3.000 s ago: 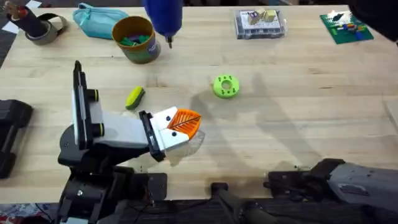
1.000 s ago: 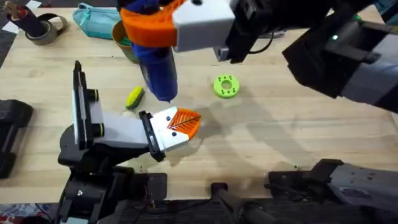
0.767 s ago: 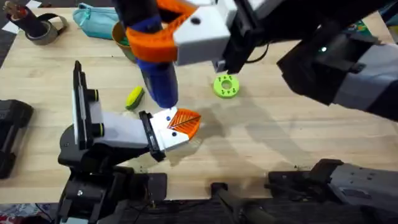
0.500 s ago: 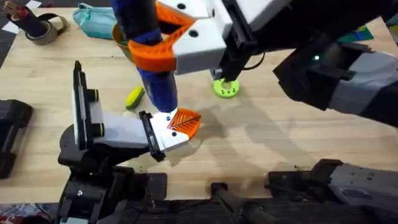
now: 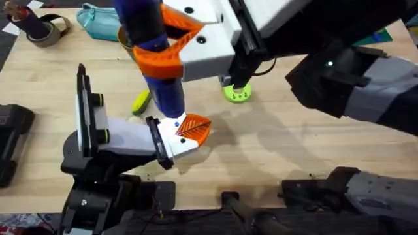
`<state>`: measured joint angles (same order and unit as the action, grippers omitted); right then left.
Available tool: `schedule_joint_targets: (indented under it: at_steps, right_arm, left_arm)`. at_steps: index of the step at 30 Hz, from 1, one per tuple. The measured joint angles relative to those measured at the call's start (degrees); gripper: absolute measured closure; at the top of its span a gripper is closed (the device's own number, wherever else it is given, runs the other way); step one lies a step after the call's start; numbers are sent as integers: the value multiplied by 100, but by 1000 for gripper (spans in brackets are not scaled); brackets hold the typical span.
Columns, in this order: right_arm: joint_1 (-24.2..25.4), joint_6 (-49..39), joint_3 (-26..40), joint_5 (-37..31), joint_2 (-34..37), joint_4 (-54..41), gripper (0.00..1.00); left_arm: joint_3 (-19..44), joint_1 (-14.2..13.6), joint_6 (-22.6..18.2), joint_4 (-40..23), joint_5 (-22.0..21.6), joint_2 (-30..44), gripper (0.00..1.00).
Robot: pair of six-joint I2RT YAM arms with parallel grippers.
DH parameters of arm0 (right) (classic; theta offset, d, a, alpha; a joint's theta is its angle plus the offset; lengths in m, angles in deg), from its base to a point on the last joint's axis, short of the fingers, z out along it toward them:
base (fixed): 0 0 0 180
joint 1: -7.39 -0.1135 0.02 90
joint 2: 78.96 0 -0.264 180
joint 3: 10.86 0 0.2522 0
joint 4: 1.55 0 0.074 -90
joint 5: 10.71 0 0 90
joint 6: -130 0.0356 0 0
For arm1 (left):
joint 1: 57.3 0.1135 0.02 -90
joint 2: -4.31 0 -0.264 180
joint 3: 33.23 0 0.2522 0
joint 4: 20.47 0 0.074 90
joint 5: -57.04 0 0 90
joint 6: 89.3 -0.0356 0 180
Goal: Pick up the gripper from the table and insert it into the empty holder that is missing its gripper. Then pick up a screw, insert it into the mounting hole, and use the screwdriver to tighten it. Finally, clean up the table by picking up the vegetable and placing it into the bucket.
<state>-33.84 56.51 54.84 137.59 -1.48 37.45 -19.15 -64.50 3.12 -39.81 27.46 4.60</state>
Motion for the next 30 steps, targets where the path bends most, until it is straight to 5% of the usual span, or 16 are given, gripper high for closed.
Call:
schedule_joint_targets:
  at_steps: [30]
  right_arm:
    - [-55,-203,-77,-20,289,-29,975]
  left_arm:
    - [0,0,0,0,0,0,992]
